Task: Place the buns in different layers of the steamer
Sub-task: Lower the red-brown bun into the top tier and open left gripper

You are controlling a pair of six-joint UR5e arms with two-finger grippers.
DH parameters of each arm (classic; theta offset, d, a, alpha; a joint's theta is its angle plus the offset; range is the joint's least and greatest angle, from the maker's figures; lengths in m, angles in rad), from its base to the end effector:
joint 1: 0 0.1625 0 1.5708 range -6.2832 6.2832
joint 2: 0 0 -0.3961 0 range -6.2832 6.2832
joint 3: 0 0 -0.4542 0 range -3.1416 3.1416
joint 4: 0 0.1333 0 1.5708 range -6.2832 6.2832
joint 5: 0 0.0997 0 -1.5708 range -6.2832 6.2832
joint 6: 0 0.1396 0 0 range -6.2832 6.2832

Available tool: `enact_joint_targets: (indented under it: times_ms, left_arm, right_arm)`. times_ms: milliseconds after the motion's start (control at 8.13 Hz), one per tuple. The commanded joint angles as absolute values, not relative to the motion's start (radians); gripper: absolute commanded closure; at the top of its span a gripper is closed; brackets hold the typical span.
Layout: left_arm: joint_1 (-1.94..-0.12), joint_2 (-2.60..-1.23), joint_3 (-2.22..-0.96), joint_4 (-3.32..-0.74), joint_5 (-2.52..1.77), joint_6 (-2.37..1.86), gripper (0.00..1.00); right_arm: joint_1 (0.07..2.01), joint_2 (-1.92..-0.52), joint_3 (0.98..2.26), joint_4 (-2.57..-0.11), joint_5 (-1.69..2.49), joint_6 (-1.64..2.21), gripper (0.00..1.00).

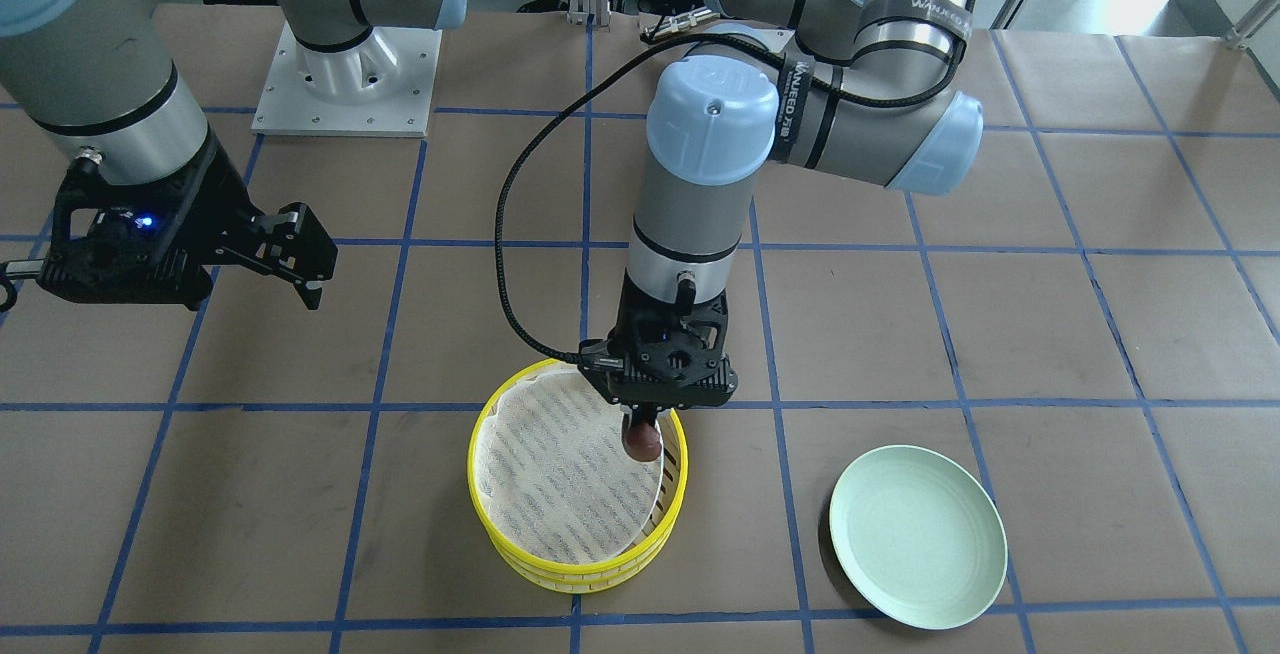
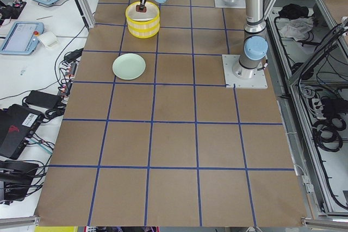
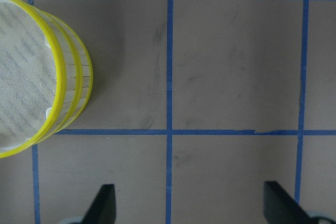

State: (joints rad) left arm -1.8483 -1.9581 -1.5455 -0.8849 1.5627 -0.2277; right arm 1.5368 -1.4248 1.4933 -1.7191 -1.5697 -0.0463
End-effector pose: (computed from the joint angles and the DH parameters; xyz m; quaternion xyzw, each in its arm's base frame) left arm -0.3247 -0.6492 0.2678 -0.0252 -0.9866 0.1551 0.0442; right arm 0.1123 -0.6254 0.3921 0.0062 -0.9992 0.0399 0.0011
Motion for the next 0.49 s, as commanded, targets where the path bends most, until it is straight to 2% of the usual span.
enact_joint_targets:
  times_ms: [0,123,246,369]
  left_arm:
    - [-1.862,-2.002,-1.542,-0.851,1.551,-0.212,0.88]
    - [-1.861,-2.003,-1.543,-0.851,1.561,-0.201,0.86]
    - [-1.858,-2.016,-1.542,-0.851,1.574,-0.206,0.75]
    - [-1.856,-2.035,-1.543,-0.851,1.592,-0.212,0.69]
  right_arm:
    - [1.537,-1.437,1.494,-1.729,-1.572,-0.054,0.00]
    - [1.537,-1.436,1.497,-1.727,-1.569,-0.054,0.00]
    - [1.539,-1.434,1.497,-1.729,-1.562,-0.054,0.00]
    - [1.539,-1.433,1.499,-1.727,-1.560,-0.054,0.00]
